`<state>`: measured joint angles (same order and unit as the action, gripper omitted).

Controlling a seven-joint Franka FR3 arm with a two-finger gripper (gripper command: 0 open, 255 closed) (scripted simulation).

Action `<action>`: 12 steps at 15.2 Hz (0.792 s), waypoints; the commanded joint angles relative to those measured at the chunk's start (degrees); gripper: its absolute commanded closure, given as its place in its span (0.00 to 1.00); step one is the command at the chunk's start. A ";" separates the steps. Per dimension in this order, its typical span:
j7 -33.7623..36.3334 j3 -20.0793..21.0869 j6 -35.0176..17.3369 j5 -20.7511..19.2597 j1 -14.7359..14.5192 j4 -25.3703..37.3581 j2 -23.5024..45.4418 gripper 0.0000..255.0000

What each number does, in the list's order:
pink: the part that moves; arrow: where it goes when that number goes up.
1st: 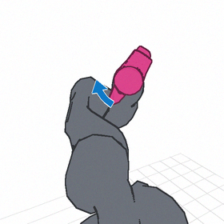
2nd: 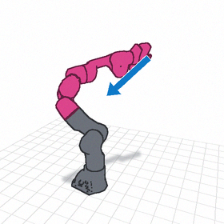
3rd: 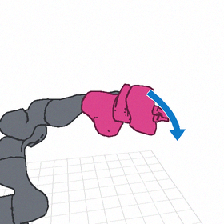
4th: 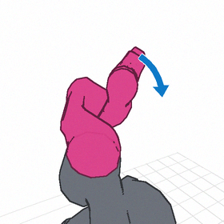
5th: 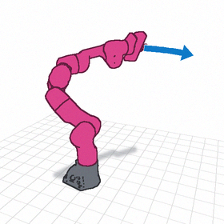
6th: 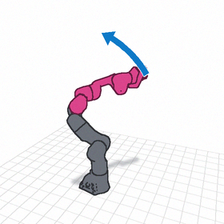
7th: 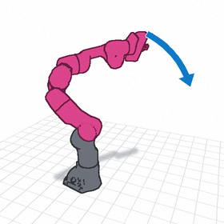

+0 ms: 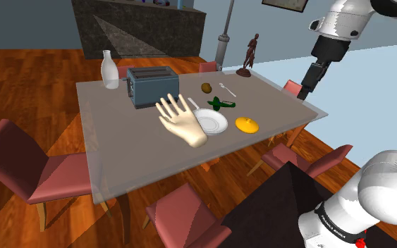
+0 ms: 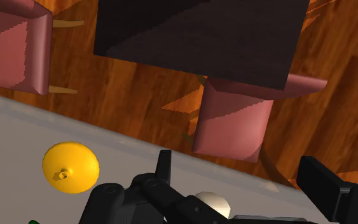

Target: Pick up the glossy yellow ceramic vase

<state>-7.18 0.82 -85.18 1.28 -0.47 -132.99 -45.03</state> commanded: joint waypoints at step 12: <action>-7.00 -6.71 -19.51 -4.82 2.94 -5.68 12.91 0.00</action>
<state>-13.31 -5.08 -102.82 -3.09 2.14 -138.82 -33.94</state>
